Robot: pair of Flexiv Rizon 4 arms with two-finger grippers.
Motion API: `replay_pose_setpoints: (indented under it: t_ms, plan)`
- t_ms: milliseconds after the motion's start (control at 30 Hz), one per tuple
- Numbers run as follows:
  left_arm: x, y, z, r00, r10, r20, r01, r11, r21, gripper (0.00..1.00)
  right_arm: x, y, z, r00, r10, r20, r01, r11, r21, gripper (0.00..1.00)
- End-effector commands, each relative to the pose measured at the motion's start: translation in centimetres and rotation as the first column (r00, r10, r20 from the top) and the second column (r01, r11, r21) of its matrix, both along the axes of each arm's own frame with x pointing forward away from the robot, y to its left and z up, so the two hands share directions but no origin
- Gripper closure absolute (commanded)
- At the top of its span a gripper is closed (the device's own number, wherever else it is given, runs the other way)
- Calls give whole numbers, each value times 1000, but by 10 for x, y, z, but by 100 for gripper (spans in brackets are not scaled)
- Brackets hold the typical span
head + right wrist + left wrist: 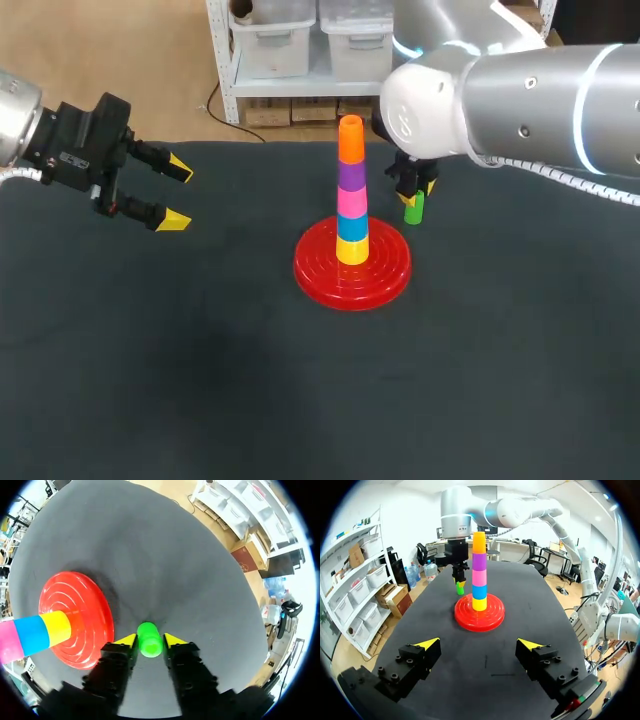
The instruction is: Pick up and stack the cylinders on the red base in this order: pink,purple,orange,green
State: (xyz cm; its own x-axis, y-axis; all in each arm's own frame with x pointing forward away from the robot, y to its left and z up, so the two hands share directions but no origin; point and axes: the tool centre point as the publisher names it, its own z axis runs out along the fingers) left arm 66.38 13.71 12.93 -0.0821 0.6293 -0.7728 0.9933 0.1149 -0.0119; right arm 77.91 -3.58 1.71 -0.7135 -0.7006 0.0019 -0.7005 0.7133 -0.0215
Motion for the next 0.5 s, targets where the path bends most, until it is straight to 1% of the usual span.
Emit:
replay_pose_setpoints:
  t_ms: [33,133,233,333,400,433,500]
  plan:
    - [-1,0,-1,1000,2,4,-2,1000,-2,0,-6,3,17,998,13,54,-13,1000,2,100]
    - [-1,0,-1,1000,2,4,-2,1000,-2,0,-8,8,55,989,56,139,-55,998,-9,100]
    - [-1,0,-1,1000,2,4,-2,1000,-2,0,-10,16,106,967,119,226,-121,993,-5,100]
    - [-1,0,-1,1000,2,4,-2,1000,-2,0,-15,30,160,938,212,275,-217,976,-12,100]
    - [-1,0,-1,1000,2,4,-2,1000,-2,0,-23,40,193,915,269,301,-278,960,-14,100]
    - [-1,0,-1,1000,2,4,-2,1000,-2,0,-25,42,201,906,286,312,-298,954,-8,100]
    - [-1,0,-1,1000,2,4,-2,1000,-2,0,-34,48,226,886,328,327,-345,939,-6,100]
